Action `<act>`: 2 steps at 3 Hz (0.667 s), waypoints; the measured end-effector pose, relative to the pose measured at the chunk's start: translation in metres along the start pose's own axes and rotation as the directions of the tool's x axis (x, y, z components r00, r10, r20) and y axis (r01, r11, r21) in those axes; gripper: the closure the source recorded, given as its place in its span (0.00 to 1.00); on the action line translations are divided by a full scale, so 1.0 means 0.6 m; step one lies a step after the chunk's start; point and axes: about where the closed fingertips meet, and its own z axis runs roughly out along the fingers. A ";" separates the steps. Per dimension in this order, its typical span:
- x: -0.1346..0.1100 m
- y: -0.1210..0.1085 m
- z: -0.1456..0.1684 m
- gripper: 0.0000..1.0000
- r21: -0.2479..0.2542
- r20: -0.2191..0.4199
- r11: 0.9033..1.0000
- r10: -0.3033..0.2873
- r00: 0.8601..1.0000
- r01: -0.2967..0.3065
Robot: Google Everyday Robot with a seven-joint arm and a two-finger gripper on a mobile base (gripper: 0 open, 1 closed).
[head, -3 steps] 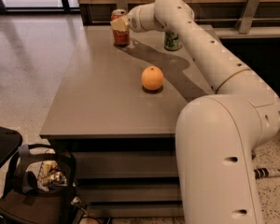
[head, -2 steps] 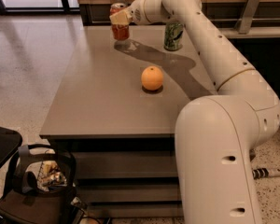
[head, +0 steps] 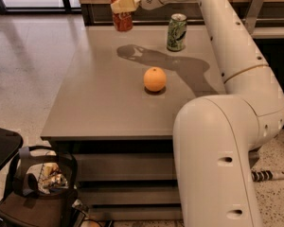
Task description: Pick coke can
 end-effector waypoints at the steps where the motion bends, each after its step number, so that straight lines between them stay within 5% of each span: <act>1: -0.022 0.028 -0.029 1.00 -0.031 -0.030 0.999 -0.038 0.999 0.037; 2: -0.050 0.048 -0.068 1.00 -0.013 -0.050 0.998 -0.066 0.997 0.066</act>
Offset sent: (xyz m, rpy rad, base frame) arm -0.0891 -0.0140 0.0616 -0.1227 -0.0498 0.0122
